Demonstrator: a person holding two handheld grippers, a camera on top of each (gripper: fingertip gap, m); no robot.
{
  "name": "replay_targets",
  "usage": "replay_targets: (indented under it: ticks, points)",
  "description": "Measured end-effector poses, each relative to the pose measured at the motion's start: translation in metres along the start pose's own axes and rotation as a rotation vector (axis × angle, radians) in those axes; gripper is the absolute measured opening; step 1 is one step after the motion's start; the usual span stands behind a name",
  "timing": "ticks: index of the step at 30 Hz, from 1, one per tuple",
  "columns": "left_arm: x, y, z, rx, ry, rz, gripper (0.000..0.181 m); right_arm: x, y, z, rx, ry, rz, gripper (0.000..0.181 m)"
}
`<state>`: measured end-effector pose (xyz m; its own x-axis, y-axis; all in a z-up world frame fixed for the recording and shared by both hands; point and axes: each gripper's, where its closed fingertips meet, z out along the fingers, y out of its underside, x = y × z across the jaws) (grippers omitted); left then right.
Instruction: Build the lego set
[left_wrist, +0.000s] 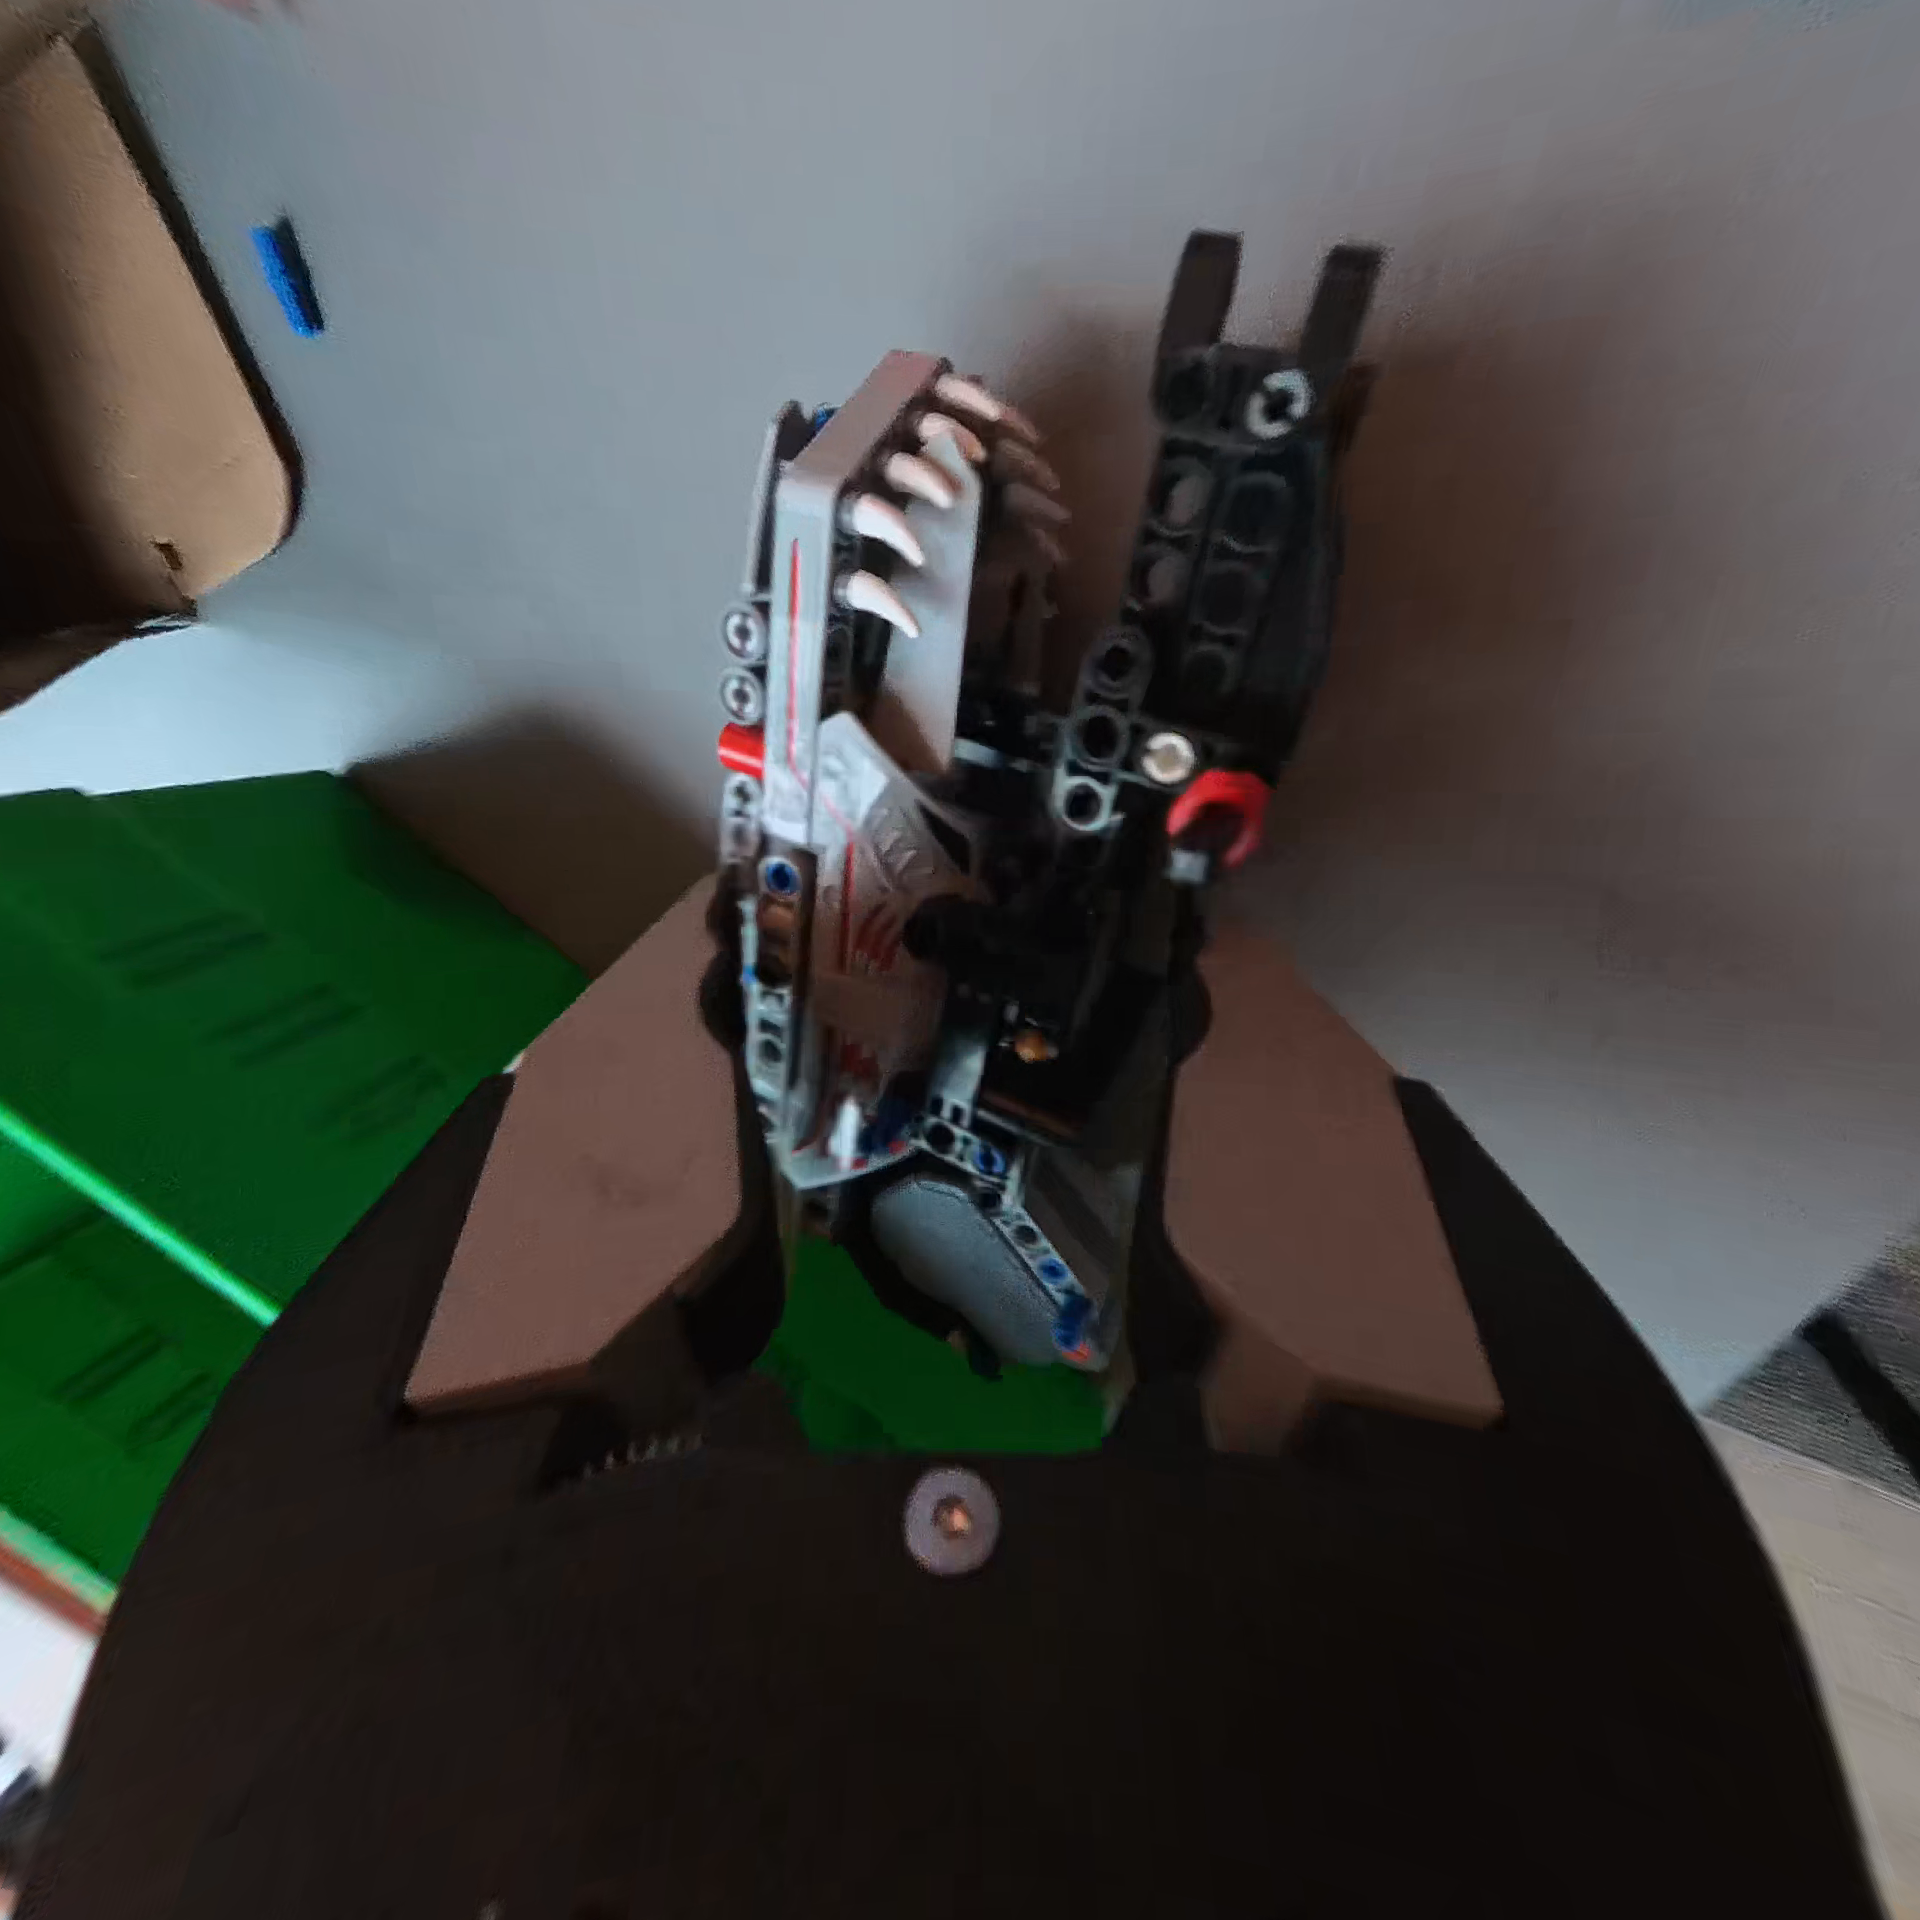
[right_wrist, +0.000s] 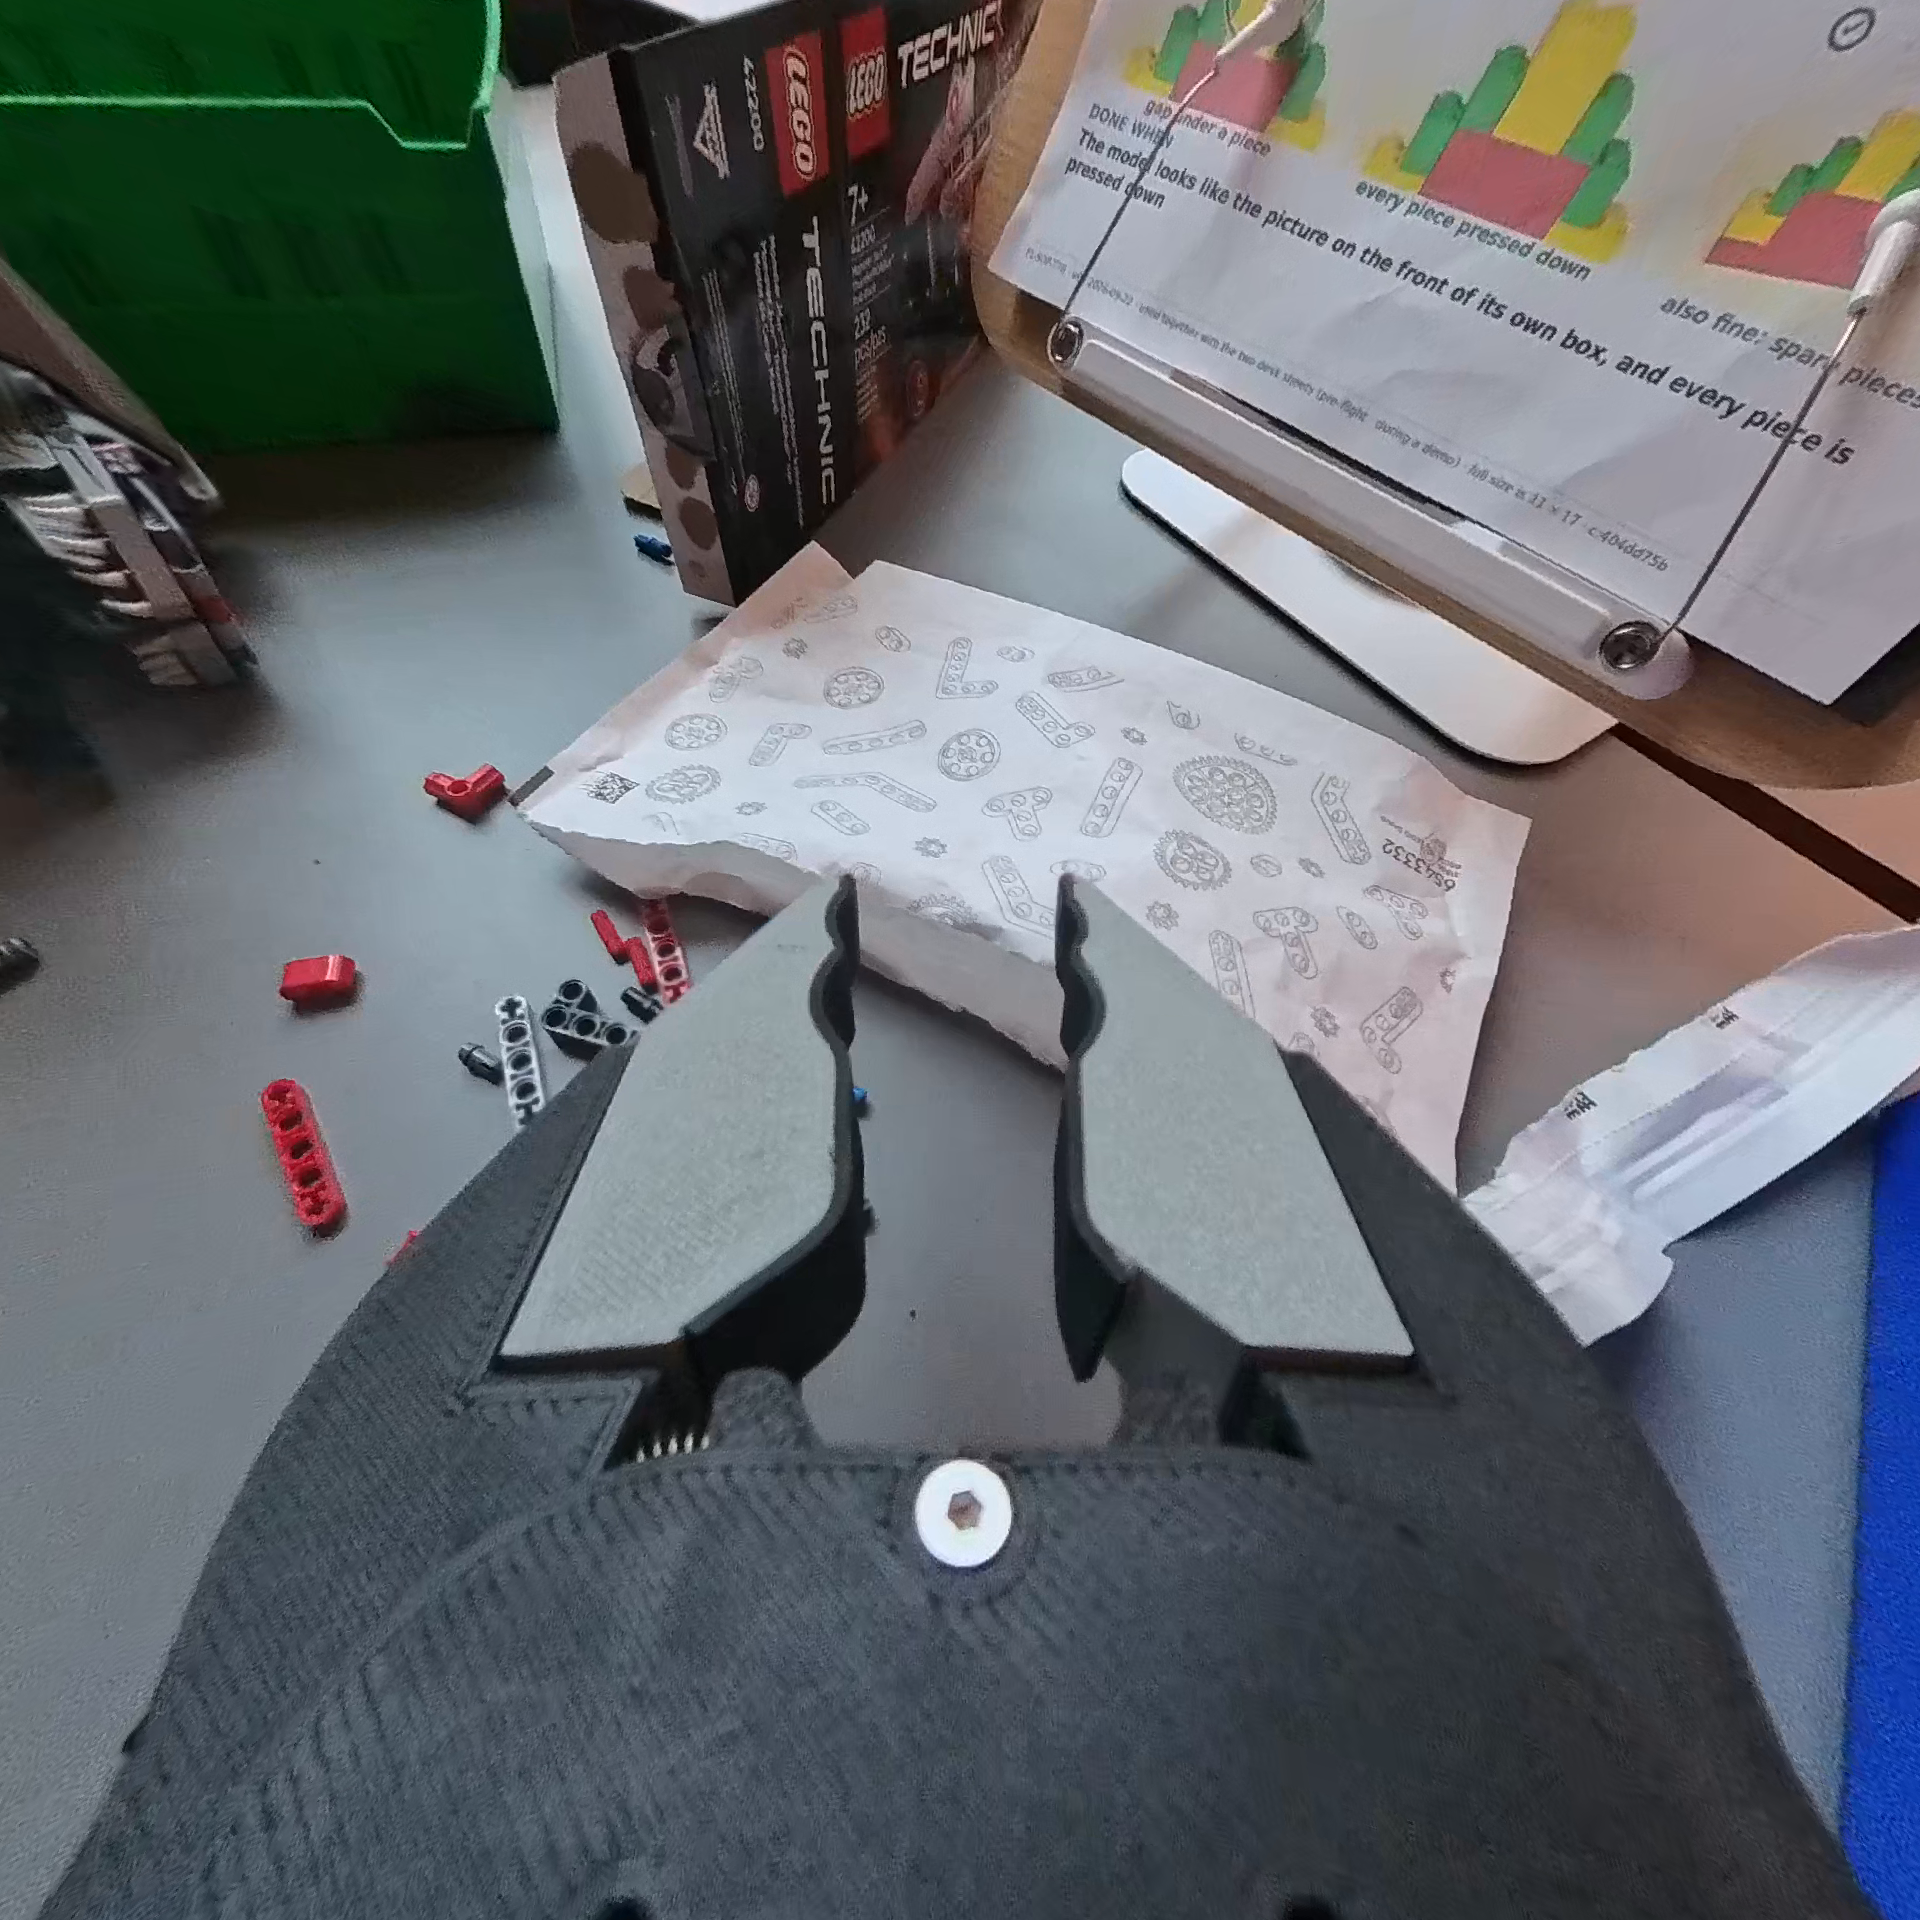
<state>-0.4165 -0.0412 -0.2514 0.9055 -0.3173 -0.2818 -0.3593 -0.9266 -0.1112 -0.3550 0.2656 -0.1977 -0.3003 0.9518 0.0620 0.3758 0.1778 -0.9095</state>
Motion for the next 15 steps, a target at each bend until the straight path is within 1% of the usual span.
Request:
replay_targets:
  ticks: [2,5,7,9,11,12,15]
  points:
    - [-0.007,-0.002,0.002,-0.025,-0.041,-0.012,0.072,-0.001,-0.002,-0.002,0.007,0.000,-0.007,0.034]
    - [-0.008,-0.009,0.003,-0.021,-0.119,-0.055,0.071,-0.003,-0.003,-0.002,0.009,-0.002,-0.010,0.033]
    - [-0.009,-0.013,0.001,-0.003,-0.199,-0.107,0.071,-0.003,-0.002,-0.001,0.003,-0.005,-0.009,0.033]
    - [-0.015,-0.016,-0.004,0.025,-0.323,-0.187,0.071,-0.003,-0.001,-0.001,-0.001,-0.002,-0.013,0.033]
    - [-0.024,-0.015,-0.013,0.042,-0.492,-0.277,0.071,-0.003,-0.001,-0.001,-0.001,0.003,-0.018,0.033]
    - [-0.024,-0.014,-0.018,0.048,-0.552,-0.300,0.071,-0.003,-0.001,-0.002,0.000,0.004,-0.017,0.033]
    - [-0.019,-0.015,-0.034,0.108,-0.671,-0.369,0.071,-0.001,0.000,-0.001,-0.004,0.005,-0.008,0.032]
